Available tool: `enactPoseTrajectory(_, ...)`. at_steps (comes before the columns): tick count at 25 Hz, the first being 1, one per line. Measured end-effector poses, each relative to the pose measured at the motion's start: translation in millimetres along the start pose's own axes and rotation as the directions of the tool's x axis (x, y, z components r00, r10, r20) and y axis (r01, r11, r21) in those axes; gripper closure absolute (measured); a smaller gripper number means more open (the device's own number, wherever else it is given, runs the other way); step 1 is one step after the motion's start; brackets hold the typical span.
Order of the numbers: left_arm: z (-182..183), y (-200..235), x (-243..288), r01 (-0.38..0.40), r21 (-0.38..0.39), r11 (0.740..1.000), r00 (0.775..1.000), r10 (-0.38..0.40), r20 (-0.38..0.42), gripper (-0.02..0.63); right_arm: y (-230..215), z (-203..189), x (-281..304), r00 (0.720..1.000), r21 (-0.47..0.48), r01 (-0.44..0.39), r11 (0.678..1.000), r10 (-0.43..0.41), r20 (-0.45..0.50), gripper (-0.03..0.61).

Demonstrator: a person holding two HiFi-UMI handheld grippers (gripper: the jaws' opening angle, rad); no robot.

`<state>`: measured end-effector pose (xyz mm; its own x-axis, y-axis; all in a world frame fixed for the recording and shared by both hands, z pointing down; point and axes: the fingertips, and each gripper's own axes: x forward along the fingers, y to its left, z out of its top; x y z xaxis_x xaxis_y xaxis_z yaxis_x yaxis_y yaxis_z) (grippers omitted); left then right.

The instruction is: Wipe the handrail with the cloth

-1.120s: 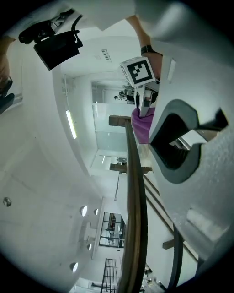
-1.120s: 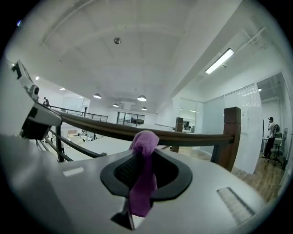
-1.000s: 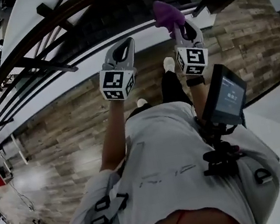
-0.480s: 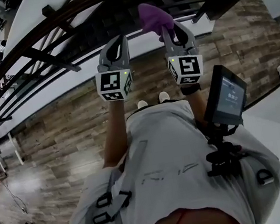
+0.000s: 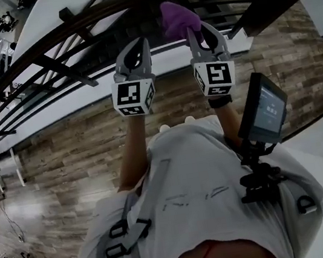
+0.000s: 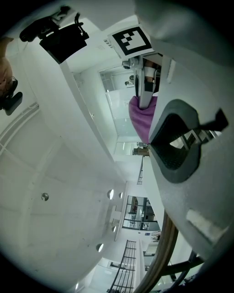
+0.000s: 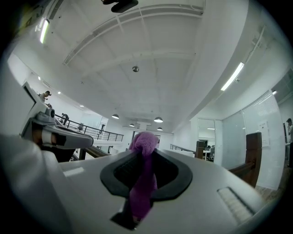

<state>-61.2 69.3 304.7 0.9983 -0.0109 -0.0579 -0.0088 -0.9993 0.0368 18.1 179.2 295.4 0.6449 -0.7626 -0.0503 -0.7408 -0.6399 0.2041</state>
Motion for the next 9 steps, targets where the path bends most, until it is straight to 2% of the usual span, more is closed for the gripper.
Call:
enactPoseTrajectory(5, 9, 4, 0, -0.009, 0.005, 1.0, 1.0, 0.008, 0.021, 0.612, 8, -4, 4, 0.999, -0.013, -0.024, 1.0, 0.023, -0.044, 0.526)
enactPoseTrajectory(9, 6, -11, 13, 0.007, 0.005, 1.0, 1.0, -0.007, 0.009, 0.612, -7, -9, 3, 0.998, -0.008, -0.024, 1.0, 0.023, -0.065, 0.525)
